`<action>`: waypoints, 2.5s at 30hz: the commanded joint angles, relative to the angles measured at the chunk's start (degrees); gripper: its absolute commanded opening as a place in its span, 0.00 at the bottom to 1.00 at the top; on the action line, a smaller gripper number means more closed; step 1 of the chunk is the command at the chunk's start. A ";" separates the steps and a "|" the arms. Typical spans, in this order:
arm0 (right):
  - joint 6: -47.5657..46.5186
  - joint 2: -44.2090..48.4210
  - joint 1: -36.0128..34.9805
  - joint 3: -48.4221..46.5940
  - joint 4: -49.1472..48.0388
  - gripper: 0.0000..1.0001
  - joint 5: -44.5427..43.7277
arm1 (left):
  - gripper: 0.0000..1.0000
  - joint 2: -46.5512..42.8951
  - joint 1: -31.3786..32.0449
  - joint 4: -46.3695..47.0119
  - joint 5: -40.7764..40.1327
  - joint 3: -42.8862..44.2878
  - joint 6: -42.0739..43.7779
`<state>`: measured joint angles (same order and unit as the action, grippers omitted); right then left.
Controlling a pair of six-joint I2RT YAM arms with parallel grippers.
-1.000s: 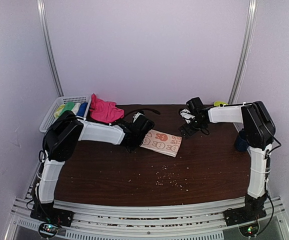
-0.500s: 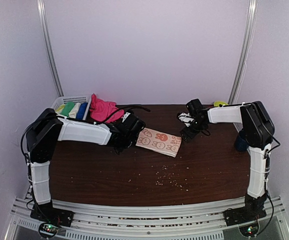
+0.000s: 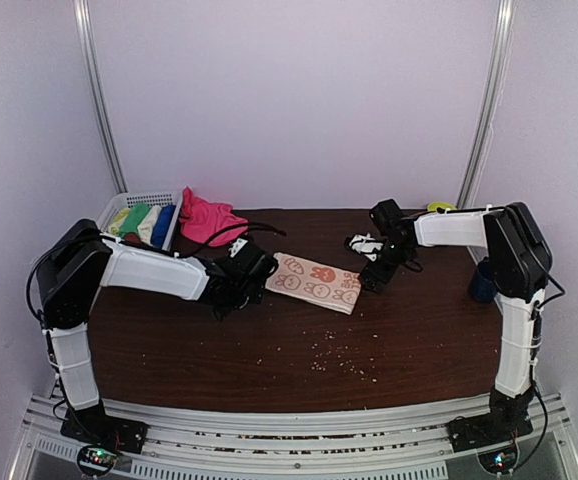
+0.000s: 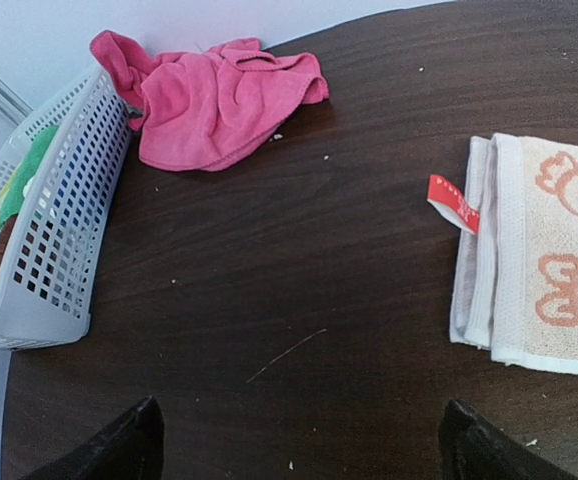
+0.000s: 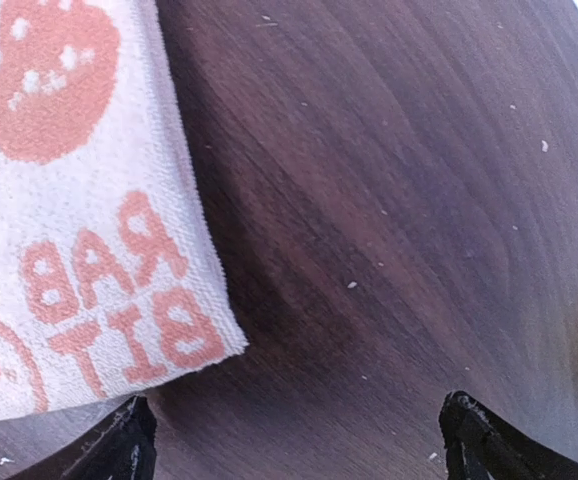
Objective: Roll the towels
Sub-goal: Rotate the towel at the center of the board, then roll the towel at the center of the board.
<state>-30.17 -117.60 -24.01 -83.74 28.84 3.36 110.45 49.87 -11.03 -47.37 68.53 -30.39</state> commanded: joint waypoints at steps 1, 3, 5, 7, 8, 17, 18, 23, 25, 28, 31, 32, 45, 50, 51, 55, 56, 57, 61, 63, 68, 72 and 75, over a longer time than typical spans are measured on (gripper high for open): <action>1.29 2.00 0.49 -1.04 -0.58 1.00 -8.24 | 0.98 -0.46 0.06 1.05 0.80 -0.73 -2.33; 2.31 1.67 1.09 -1.15 -0.96 1.00 -9.41 | 0.98 -0.30 0.04 1.22 1.63 -1.10 -2.65; 2.99 1.06 1.39 -1.52 -1.17 1.00 -10.92 | 0.98 0.24 0.14 1.46 2.84 -1.21 -2.93; 3.77 0.42 1.51 -1.72 -1.73 1.00 -13.10 | 0.98 0.86 0.06 1.85 4.48 -1.33 -3.08; 4.17 0.30 1.51 -1.79 -2.29 1.00 -14.36 | 0.98 1.15 0.08 2.21 5.49 -1.38 -3.08; 8.75 -1.99 1.58 -1.69 -10.28 1.00 -17.83 | 0.98 6.46 0.10 2.68 9.71 1.28 -3.07; 9.03 -2.73 1.45 -2.07 -10.44 1.00 -17.71 | 0.98 7.00 0.13 2.68 9.85 1.54 -3.03; 7.95 -4.67 0.27 -2.90 -10.42 1.00 -16.05 | 0.98 8.17 0.07 2.64 10.19 2.39 -3.40; 6.62 -4.87 -0.82 -2.75 -10.07 1.00 -14.34 | 0.98 8.06 0.07 2.62 10.05 2.40 -3.73; 4.19 -4.85 -2.73 -2.70 -7.94 1.00 -10.61 | 0.98 7.45 0.12 2.33 9.61 2.12 -4.13; 1.47 -3.89 -4.33 -1.68 -5.64 1.00 -6.42 | 0.98 5.92 0.06 2.33 8.66 0.86 -4.50; 0.35 -3.27 -4.70 -1.16 -4.70 1.00 -4.81 | 0.98 5.20 0.06 2.26 8.31 0.34 -4.57; -8.97 2.16 -8.73 2.12 6.93 1.00 9.46 | 0.98 -9.82 0.29 5.28 5.56 -14.49 -5.27; -6.90 2.14 -12.79 2.95 5.94 1.00 9.90 | 0.98 -17.54 1.46 11.29 6.96 -23.32 -0.53; -6.49 2.35 -13.60 3.42 5.51 1.00 9.98 | 0.98 -18.83 1.77 12.45 7.32 -24.59 0.88; -3.03 3.83 -16.41 5.03 3.04 1.00 9.85 | 0.98 -23.80 3.81 17.46 8.85 -29.29 7.68; -1.64 4.19 -16.45 4.70 2.80 1.00 9.46 | 0.98 -24.78 4.48 19.00 9.09 -30.37 9.52; -0.85 4.68 -16.36 4.18 3.12 1.00 8.66 | 0.98 -25.83 5.40 21.01 9.50 -31.51 12.12; -2.15 10.02 -14.97 6.33 1.70 1.00 4.92 | 0.98 -29.14 9.81 31.62 12.22 -37.21 23.83; -4.00 14.15 -13.79 9.48 -0.99 1.00 3.28 | 0.98 -29.98 11.56 36.47 13.47 -39.76 29.20; -9.24 21.47 -11.61 14.96 -5.35 1.00 2.74 | 0.98 -29.30 13.38 42.03 17.42 -41.83 37.92; -19.69 24.21 -11.32 19.84 -6.43 1.00 10.56 | 0.98 -26.65 15.46 39.95 19.23 -38.95 44.49; -28.04 29.33 -11.49 28.84 -12.61 1.00 16.85 | 0.98 -24.37 16.53 37.94 21.05 -36.88 47.92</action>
<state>-45.30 -92.44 -35.11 -63.72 21.47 11.29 83.37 64.95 25.02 -30.22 28.58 8.86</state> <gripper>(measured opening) 0.999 0.978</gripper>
